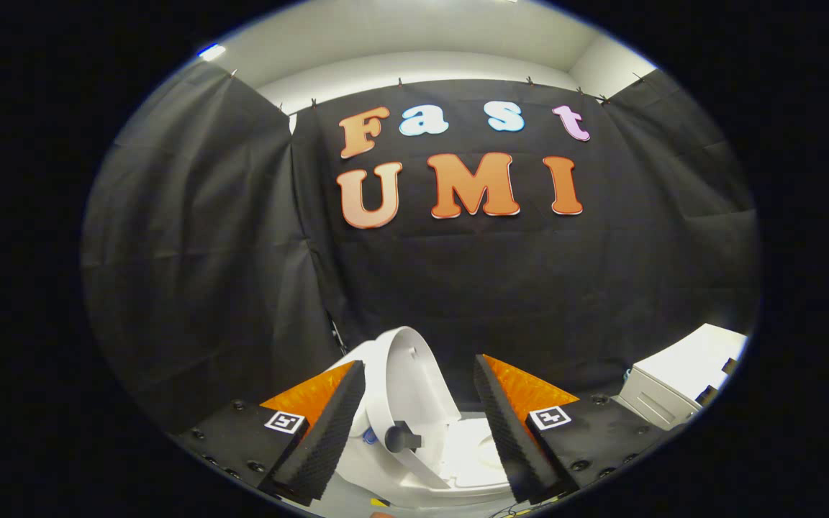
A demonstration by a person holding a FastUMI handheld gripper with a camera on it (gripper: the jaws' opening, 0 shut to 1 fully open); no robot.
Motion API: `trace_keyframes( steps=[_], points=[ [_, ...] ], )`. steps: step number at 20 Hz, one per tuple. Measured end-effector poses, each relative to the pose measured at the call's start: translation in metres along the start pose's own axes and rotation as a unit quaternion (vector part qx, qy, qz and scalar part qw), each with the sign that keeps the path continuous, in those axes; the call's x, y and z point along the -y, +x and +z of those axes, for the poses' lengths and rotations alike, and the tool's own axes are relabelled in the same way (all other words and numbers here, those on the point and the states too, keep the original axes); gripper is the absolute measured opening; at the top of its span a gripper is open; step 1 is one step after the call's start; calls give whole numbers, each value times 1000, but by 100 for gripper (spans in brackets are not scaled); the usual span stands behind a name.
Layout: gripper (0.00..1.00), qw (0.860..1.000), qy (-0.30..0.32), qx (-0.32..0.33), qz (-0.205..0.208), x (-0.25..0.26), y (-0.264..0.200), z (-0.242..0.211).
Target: Open the toilet lid.
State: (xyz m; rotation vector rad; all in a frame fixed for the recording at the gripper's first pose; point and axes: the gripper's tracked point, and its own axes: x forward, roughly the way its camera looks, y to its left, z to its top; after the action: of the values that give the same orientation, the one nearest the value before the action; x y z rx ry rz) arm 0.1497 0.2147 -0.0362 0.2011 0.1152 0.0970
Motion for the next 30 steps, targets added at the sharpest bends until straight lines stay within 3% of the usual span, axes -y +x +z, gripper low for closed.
trace_keyframes(
  steps=[5,10,13,30],
  points=[
    [97,998,-26,20,49,-9,-43,60],
    [97,997,-29,40,58,-5,-72,98],
    [97,998,-33,40,41,10,-75,110],
    [97,999,-16,37,32,23,-76,115]
  ],
)
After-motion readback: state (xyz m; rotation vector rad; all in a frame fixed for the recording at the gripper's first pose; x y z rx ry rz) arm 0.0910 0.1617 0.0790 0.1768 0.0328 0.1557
